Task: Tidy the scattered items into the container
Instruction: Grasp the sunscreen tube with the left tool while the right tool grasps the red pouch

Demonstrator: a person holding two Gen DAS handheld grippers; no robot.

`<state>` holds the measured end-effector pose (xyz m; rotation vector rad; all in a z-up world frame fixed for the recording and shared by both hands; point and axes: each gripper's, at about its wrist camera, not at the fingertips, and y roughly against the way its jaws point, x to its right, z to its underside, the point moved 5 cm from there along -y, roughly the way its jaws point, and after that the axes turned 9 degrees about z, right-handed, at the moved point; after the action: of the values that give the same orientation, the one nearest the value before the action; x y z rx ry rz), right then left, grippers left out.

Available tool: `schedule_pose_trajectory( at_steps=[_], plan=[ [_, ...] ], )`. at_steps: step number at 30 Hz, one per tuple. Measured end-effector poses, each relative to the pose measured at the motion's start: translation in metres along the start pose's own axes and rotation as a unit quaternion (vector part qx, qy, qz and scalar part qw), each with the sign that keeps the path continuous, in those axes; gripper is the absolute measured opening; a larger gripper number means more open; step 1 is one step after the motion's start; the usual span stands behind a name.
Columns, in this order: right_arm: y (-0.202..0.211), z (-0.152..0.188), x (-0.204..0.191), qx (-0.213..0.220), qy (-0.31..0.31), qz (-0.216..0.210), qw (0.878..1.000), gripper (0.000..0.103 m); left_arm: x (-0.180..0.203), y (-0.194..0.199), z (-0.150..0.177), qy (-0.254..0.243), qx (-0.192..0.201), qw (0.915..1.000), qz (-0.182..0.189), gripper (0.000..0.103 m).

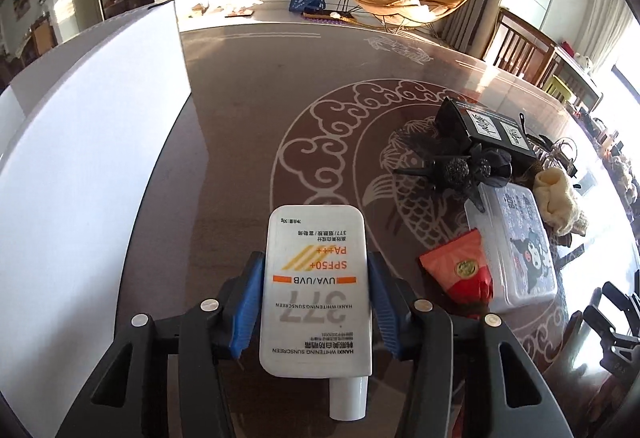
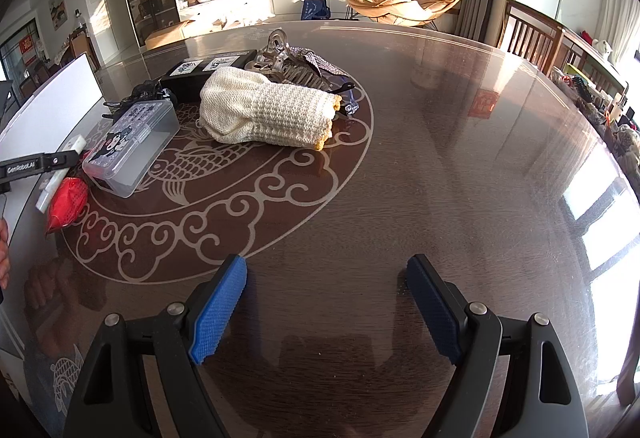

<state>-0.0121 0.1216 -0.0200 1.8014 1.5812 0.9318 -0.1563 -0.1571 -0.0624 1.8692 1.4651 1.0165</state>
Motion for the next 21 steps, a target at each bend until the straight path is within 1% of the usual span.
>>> schedule_pose_trajectory(
  at_steps=[2, 3, 4, 5, 6, 7, 9, 10, 14, 17, 20, 21],
  plan=[
    [-0.001, 0.0, -0.002, 0.0, -0.001, -0.007, 1.0, 0.083, 0.0, 0.015, 0.025, -0.008, 0.005, 0.9999, -0.01, 0.051],
    [0.001, 0.0, -0.006, -0.001, -0.008, -0.03, 1.0, 0.084, 0.001, 0.022, 0.037, -0.012, 0.007, 0.9997, -0.018, 0.051],
    [0.008, 0.001, -0.013, -0.005, -0.025, -0.085, 0.996, 0.084, 0.002, 0.029, 0.049, -0.015, 0.01, 0.9995, -0.025, 0.051],
    [0.015, 0.002, -0.023, -0.017, -0.044, -0.153, 0.987, 0.084, 0.002, 0.035, 0.059, -0.017, 0.014, 0.9992, -0.032, 0.051],
    [0.02, 0.004, -0.037, -0.036, -0.057, -0.204, 0.977, 0.084, 0.001, 0.04, 0.067, -0.018, 0.019, 0.9989, -0.038, 0.051],
    [0.024, 0.004, -0.055, -0.054, -0.054, -0.23, 0.97, 0.084, 0.0, 0.044, 0.073, -0.016, 0.024, 0.9987, -0.042, 0.051],
    [0.029, 0.002, -0.098, -0.084, -0.026, -0.265, 0.96, 0.084, 0.0, 0.049, 0.08, -0.008, 0.033, 0.9985, -0.043, 0.051],
    [0.03, 0.0, -0.118, -0.094, -0.013, -0.275, 0.957, 0.084, -0.002, 0.05, 0.081, -0.005, 0.036, 0.9984, -0.044, 0.051],
    [0.022, -0.022, -0.182, -0.112, 0.029, -0.262, 0.958, 0.084, -0.001, 0.052, 0.082, -0.003, 0.039, 0.9982, -0.046, 0.051],
    [0.01, -0.043, -0.212, -0.102, 0.055, -0.219, 0.969, 0.084, 0.0, 0.054, 0.08, 0.0, 0.04, 0.9981, -0.047, 0.051],
    [-0.001, -0.057, -0.229, -0.083, 0.084, -0.185, 0.976, 0.08, 0.001, 0.054, 0.079, 0.001, 0.041, 0.998, -0.048, 0.051],
    [-0.003, -0.059, -0.23, -0.075, 0.096, -0.173, 0.977, 0.071, 0.001, 0.054, 0.078, 0.0, 0.041, 0.998, -0.049, 0.051]
  ],
)
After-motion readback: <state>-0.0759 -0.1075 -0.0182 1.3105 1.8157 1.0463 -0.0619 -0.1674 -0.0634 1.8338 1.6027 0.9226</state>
